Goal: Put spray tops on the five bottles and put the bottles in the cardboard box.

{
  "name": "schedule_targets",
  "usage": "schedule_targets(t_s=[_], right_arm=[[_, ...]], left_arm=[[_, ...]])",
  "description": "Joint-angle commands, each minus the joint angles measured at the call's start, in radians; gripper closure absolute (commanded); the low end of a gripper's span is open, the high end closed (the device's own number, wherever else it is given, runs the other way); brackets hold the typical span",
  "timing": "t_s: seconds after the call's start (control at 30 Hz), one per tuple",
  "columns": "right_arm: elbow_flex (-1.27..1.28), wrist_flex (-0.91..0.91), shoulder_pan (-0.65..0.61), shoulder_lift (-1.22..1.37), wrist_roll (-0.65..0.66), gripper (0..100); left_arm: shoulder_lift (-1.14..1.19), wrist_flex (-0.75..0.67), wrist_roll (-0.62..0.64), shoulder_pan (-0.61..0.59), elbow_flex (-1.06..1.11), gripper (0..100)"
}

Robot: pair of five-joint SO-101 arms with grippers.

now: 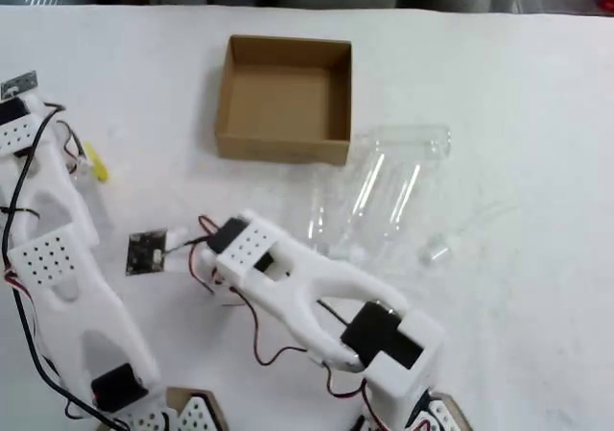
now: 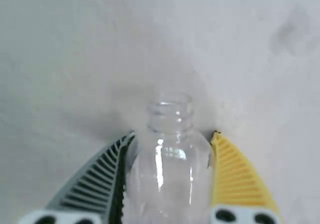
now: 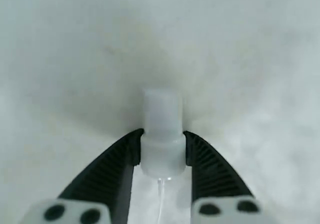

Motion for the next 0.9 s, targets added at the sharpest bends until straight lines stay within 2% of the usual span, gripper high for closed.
schedule_targets(t_s=[0.0, 0.07, 0.2, 0.4, 0.6, 0.87], right_arm=[[-0.061, 0.051, 0.047, -0.027, 0.002, 96.9], [-0.095, 0.114, 0.062, -0.059, -0.021, 98.3], [-0.149, 0.211, 0.114, -0.176, -0.176, 98.1], [-0.143, 0.257, 0.231, -0.358, -0.397, 98.2], [-0.12, 0.262, 0.357, -0.435, -0.601, 98.2], [-0.064, 0.209, 0.549, -0.472, -0.694, 98.1]], left_arm=[[0.01, -0.005, 0.009, -0.016, -0.029, 90], [0.01, -0.005, 0.009, -0.016, -0.029, 90], [0.01, -0.006, 0.009, -0.015, -0.029, 90], [0.01, -0.008, 0.008, -0.01, -0.029, 90], [0.005, -0.005, 0.006, 0.016, -0.029, 90], [-0.022, 0.068, 0.0, 0.064, -0.029, 90]])
